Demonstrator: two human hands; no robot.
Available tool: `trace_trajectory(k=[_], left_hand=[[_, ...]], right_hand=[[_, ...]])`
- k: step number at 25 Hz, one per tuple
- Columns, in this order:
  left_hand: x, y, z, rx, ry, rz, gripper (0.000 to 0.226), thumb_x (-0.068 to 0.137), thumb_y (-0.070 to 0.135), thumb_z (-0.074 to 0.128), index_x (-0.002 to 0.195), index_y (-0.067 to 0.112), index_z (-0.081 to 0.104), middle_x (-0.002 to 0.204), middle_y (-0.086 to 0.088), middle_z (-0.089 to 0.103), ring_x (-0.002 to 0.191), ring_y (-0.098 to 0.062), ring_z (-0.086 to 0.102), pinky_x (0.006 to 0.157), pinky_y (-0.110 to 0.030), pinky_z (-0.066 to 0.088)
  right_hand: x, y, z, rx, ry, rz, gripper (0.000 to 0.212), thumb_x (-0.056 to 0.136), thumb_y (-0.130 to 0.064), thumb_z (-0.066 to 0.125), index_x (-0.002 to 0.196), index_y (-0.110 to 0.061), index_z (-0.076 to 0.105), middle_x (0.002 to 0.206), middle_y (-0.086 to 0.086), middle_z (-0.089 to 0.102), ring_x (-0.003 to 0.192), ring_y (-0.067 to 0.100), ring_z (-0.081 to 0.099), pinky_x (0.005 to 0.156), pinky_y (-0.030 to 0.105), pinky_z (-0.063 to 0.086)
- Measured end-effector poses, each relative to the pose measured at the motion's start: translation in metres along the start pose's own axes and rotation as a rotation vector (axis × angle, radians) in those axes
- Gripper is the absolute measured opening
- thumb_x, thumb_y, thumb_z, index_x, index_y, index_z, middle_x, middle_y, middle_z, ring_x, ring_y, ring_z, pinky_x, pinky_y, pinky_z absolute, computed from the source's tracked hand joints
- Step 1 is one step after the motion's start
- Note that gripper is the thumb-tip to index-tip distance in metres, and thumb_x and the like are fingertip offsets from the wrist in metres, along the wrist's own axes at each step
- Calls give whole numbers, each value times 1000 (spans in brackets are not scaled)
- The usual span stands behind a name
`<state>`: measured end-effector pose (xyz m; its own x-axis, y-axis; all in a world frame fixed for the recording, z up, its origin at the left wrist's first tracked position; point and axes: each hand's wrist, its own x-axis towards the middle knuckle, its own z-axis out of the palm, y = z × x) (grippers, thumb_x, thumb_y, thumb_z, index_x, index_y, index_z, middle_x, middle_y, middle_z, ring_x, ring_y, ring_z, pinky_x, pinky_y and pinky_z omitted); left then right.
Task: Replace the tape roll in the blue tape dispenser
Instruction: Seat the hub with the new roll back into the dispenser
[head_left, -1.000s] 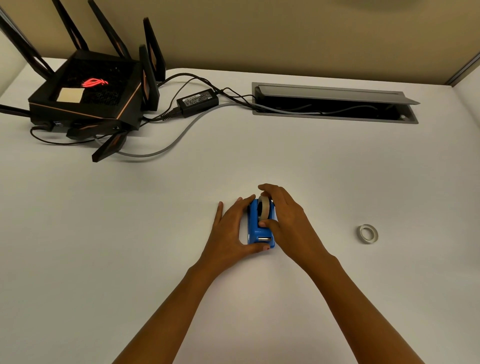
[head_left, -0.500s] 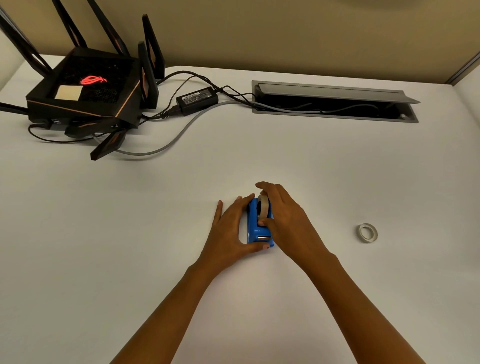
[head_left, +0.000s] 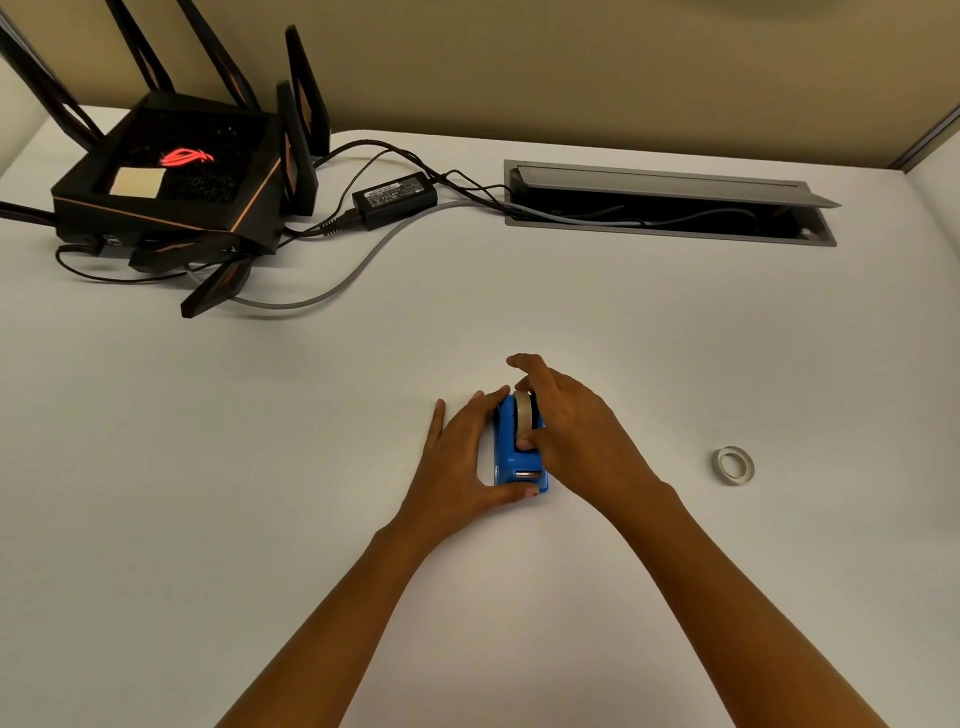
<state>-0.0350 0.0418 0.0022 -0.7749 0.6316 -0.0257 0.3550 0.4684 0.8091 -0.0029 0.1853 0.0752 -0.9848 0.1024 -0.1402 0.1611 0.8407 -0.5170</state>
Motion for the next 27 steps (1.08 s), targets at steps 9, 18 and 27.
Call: trace_trajectory(k=[9, 18, 27], left_hand=[[-1, 1, -1, -6, 3, 8, 85, 64, 63, 63, 131, 43, 14, 145, 4, 40, 137, -10, 32, 118, -35, -6], [-2, 8, -5, -162, -20, -45, 85, 69, 82, 34, 139, 40, 10, 149, 20, 20, 138, 4, 17, 118, -33, -5], [17, 25, -10, -265, 28, -120, 50, 85, 39, 57, 132, 30, 40, 139, 9, 47, 129, -8, 42, 120, -40, 7]], right_hand=[[-6, 0, -3, 116, 52, 20, 65, 76, -5, 72, 131, -16, 40, 130, 9, 52, 111, 25, 56, 92, 28, 43], [-23, -2, -9, 146, 285, 38, 26, 85, -12, 66, 110, -6, 61, 113, 11, 64, 98, 24, 61, 86, 32, 51], [-2, -3, -4, 169, 335, -12, 7, 83, -3, 65, 89, -3, 69, 88, 14, 70, 76, 18, 60, 69, 10, 42]])
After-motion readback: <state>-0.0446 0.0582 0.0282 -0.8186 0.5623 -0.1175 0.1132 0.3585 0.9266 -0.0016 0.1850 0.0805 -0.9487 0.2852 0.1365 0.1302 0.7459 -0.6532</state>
